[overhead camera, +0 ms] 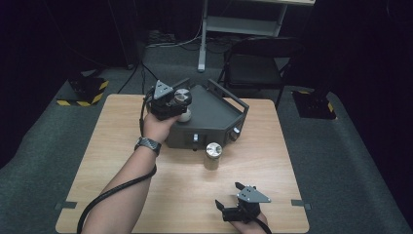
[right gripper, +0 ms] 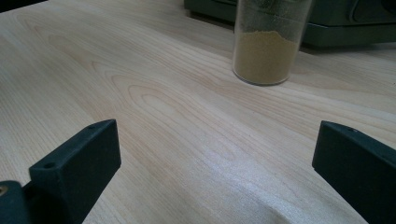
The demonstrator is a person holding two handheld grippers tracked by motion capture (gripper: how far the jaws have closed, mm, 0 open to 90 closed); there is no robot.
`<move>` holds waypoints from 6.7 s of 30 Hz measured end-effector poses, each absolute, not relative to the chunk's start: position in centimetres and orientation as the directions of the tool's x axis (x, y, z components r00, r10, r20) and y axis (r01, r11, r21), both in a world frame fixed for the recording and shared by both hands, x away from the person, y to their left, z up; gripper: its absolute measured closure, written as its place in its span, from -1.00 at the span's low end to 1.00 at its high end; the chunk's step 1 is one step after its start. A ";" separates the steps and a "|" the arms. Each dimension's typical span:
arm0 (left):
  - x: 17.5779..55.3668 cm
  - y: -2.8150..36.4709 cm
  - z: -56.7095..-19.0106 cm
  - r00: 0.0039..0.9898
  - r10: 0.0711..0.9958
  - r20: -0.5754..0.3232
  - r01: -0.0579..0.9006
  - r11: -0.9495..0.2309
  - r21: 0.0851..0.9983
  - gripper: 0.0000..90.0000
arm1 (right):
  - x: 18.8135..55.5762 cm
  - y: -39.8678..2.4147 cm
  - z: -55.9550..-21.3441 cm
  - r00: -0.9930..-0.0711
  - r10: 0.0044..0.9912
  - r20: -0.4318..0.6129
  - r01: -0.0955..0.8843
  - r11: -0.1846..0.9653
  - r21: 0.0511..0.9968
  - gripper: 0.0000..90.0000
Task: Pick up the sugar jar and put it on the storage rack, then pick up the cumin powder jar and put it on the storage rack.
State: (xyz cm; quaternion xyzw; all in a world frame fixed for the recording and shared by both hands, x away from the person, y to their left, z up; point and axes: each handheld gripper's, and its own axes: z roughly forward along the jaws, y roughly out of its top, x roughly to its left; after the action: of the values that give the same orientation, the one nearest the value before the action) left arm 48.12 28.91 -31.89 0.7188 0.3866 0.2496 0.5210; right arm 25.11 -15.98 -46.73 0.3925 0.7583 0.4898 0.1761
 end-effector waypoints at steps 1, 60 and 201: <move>48.2 28.8 -32.0 0.575 0.817 -0.043 0.297 -0.160 0.941 -0.23 | 25.1 -16.0 -46.7 -0.630 0.768 0.116 0.422 0.213 0.881 -0.98; 48.2 29.0 -32.9 0.596 0.798 -0.088 0.332 -0.146 0.932 -0.74 | 25.2 -16.0 -46.7 -0.632 0.766 0.118 0.424 0.214 0.880 -0.98; 27.1 40.4 -44.9 0.677 0.735 -0.037 0.376 -0.302 0.876 -0.99 | 24.5 -14.3 -45.9 -0.591 0.804 0.059 0.412 0.238 0.879 -0.98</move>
State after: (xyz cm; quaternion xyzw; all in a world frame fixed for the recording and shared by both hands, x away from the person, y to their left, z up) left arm 27.14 40.40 -44.86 0.7841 0.3544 0.1898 0.4727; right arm 24.45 -14.30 -45.92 0.4010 0.7586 0.4691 0.2089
